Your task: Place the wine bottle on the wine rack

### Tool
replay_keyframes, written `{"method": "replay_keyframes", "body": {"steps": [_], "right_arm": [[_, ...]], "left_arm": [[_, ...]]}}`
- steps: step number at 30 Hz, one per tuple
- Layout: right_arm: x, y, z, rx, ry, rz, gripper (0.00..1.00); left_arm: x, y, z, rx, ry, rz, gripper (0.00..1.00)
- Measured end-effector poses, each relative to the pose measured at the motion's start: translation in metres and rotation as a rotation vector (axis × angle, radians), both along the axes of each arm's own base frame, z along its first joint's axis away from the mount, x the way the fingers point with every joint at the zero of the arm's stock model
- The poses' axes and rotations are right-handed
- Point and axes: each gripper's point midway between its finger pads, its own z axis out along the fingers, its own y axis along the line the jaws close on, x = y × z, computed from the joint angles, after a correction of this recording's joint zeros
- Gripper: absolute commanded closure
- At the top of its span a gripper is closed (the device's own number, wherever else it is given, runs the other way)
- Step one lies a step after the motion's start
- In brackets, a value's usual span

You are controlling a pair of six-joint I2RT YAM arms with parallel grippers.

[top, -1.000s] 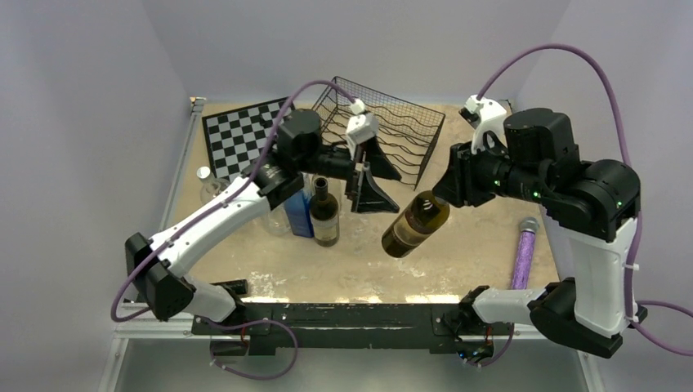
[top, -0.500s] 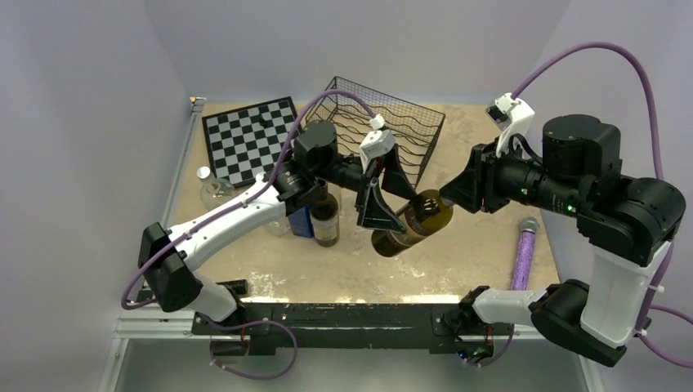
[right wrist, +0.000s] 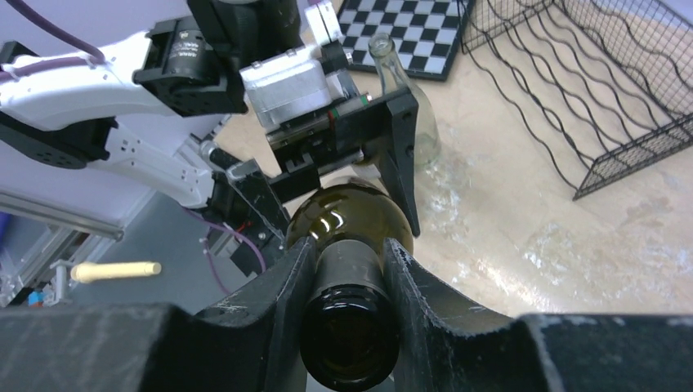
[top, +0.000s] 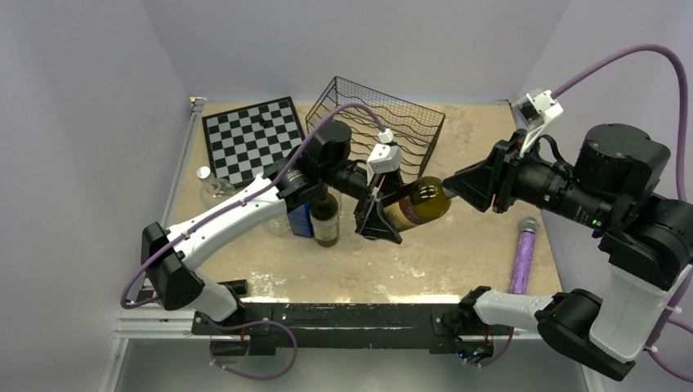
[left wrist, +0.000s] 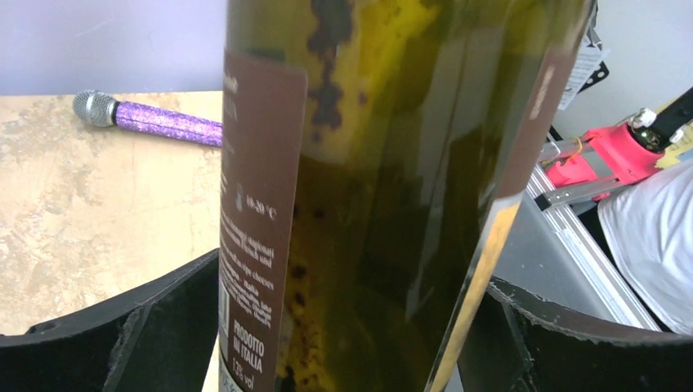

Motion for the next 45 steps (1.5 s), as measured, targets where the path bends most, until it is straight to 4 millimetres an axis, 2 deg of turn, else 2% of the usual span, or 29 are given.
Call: {"method": "replay_keyframes", "body": {"steps": [3,6,7,10,11,12,17,18,20,22,24,27,32,36,41,45], "right_arm": [[-0.001,0.0,0.008,0.025,-0.032,0.005,1.0],[0.0,0.002,0.014,0.043,-0.06,0.01,1.0],[0.0,0.002,0.015,0.045,-0.068,0.013,1.0],[0.002,0.006,0.019,0.057,-0.099,0.033,1.0],[0.003,0.01,0.022,0.063,-0.113,0.048,1.0],[0.005,0.012,0.024,0.068,-0.124,0.056,1.0],[0.011,0.019,0.029,0.074,-0.176,0.084,1.0],[0.012,0.02,0.03,0.073,-0.187,0.086,0.91],[0.016,0.021,0.031,0.068,-0.208,0.087,0.63],[0.018,0.022,0.031,0.063,-0.221,0.089,0.39],[0.015,0.026,0.03,0.082,-0.201,0.105,0.23],[0.012,0.028,0.026,0.094,-0.176,0.116,0.09],[0.013,0.024,0.025,0.09,-0.169,0.088,0.05],[0.017,0.014,0.024,0.073,-0.171,0.031,0.07],[0.023,0.002,0.024,0.028,-0.145,-0.043,0.2],[0.033,0.001,0.005,-0.047,-0.058,-0.078,0.33]], "left_arm": [[-0.004,0.001,-0.006,0.01,-0.017,-0.015,0.02],[-0.005,0.0,-0.008,0.015,-0.034,-0.016,0.17],[-0.004,0.0,-0.009,0.015,-0.047,-0.009,0.29],[0.001,0.002,-0.007,-0.003,-0.125,0.02,0.56],[0.003,0.004,-0.005,-0.004,-0.145,0.038,0.8],[0.005,0.005,-0.004,-0.002,-0.158,0.059,0.99],[0.021,0.01,-0.001,-0.001,-0.238,0.146,1.0],[0.025,0.01,0.0,-0.002,-0.257,0.167,1.0],[0.035,0.01,0.001,-0.006,-0.312,0.208,1.0],[0.044,0.011,0.002,-0.013,-0.381,0.239,1.0],[0.057,0.012,0.004,-0.024,-0.496,0.275,1.0],[0.084,0.014,0.004,-0.024,-0.692,0.33,1.0],[0.121,0.015,0.002,0.012,-0.942,0.385,1.0],[0.144,0.011,-0.003,0.04,-1.084,0.406,1.0],[0.166,0.01,0.004,0.053,-1.28,0.423,1.0],[0.172,0.011,0.014,0.048,-1.395,0.408,1.0]]}}
